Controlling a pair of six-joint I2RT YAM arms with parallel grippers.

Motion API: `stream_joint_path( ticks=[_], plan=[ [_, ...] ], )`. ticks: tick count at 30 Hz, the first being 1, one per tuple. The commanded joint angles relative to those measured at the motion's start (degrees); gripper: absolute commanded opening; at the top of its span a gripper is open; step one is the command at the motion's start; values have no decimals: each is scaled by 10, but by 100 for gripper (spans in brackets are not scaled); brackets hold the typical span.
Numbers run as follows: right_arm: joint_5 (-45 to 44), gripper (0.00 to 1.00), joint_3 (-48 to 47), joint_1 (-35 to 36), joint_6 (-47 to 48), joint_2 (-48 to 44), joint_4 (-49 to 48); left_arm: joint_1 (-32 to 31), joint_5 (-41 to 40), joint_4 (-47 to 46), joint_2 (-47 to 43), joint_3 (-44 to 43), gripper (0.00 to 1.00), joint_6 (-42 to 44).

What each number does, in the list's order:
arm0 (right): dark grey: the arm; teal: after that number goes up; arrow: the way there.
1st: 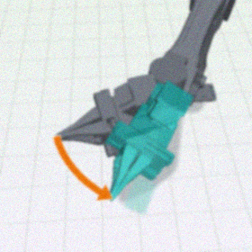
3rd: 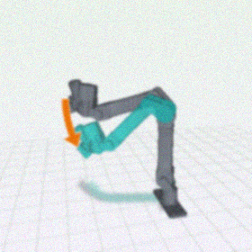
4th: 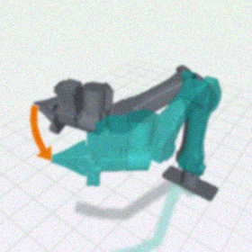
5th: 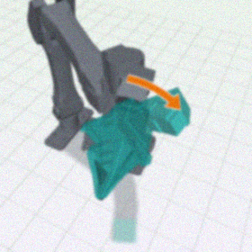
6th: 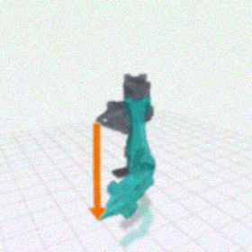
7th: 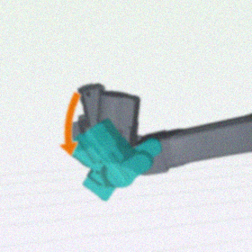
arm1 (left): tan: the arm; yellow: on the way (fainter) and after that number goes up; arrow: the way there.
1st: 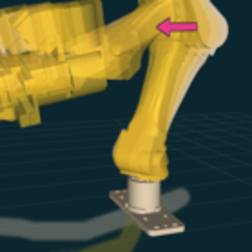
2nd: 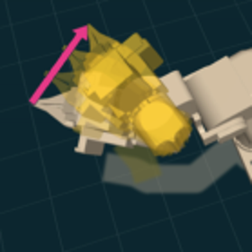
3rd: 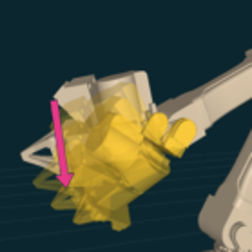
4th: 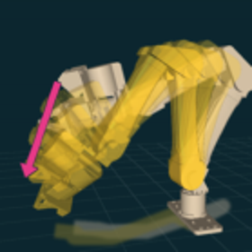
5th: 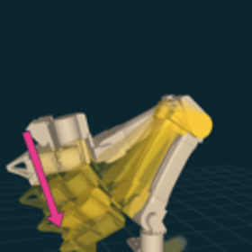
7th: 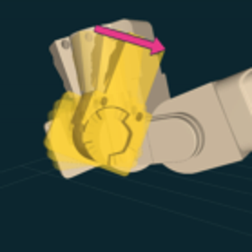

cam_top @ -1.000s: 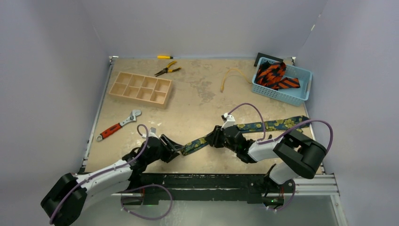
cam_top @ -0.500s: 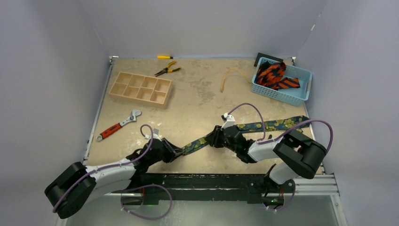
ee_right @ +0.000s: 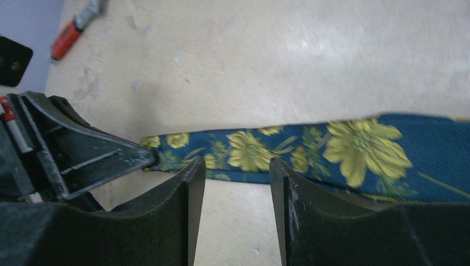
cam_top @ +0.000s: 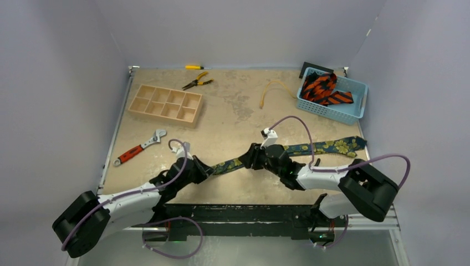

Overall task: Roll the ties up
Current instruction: Flatten out the tie at the center of the board.

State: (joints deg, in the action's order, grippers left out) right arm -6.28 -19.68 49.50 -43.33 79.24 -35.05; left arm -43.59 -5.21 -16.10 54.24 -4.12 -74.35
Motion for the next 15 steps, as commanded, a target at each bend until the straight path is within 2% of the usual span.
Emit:
stream_joint_path(
  ticks=[1,7,11,15],
  plan=[
    [14,52,-74,1,37,-45,75,-2,-38,1,11,-85,0,189],
    [34,48,-154,1,45,-50,162,-1,-40,81,78,-183,0,324],
    [1,45,-174,-4,45,-40,187,0,-96,191,99,-232,0,341],
    [17,43,-175,-16,41,-15,170,6,-166,260,88,-227,0,332]
  ],
)
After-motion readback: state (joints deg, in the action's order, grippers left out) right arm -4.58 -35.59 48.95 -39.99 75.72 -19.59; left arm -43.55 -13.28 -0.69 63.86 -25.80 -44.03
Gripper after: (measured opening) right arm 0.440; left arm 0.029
